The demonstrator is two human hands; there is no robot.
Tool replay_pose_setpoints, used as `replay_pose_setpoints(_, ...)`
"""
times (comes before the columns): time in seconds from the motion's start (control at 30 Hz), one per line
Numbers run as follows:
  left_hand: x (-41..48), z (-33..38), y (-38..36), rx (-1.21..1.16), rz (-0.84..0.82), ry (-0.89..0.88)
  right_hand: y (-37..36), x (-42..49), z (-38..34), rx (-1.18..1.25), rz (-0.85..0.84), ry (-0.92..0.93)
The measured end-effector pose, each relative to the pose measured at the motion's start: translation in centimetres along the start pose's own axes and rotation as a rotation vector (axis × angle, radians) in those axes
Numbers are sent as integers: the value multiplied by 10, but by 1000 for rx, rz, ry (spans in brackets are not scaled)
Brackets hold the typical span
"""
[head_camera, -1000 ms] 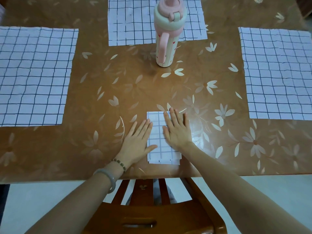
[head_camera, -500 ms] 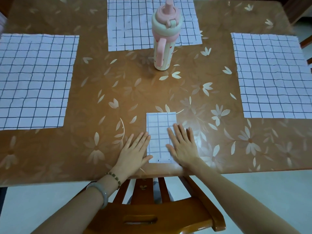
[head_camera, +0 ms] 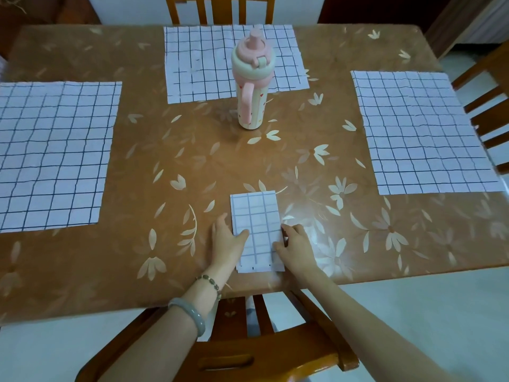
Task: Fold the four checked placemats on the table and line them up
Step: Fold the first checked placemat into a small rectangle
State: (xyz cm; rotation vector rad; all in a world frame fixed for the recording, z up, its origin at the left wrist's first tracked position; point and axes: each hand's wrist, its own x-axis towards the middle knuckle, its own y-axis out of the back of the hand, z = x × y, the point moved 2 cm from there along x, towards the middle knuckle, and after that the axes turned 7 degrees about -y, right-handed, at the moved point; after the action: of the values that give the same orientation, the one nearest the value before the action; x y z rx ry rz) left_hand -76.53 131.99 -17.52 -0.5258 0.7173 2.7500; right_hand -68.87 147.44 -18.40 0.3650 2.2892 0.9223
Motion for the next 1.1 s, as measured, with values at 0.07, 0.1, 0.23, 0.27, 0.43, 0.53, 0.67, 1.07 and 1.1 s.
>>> replay_pose_setpoints(0.07, 1, 7, -5, -149, 7, 67, 0, -1, 0, 19, 6, -22)
replay_pose_setpoints(0.1, 2, 8, -6, -224, 0, 110, -1, -1, 0, 27, 7, -27)
replay_pose_setpoints(0.23, -3, 13, -12, -285, -169, 153, 4, -6, -3, 110, -16, -61)
replay_pose_setpoints(0.27, -7, 17, -12, -299, -202, 143, 9, -8, -5, 176, -28, -81)
replay_pose_setpoints(0.43, -30, 57, -9, -609, -381, 160, 51, -22, -16, 796, -267, -260)
replay_pose_setpoints(0.53, -42, 82, -17, -670, -570, 104, 84, -39, -18, 965, -437, -333)
replay_pose_setpoints(0.67, -54, 111, -40, -653, -638, 63, 128, -57, 0, 1094, -393, -277)
replay_pose_setpoints(1.07, -54, 122, -143, -347, -458, 48, 200, -23, 117, 802, -200, -357)
replay_pose_setpoints(1.1, -54, 119, -153, -337, -416, 74, 202, -17, 127, 758, -204, -356)
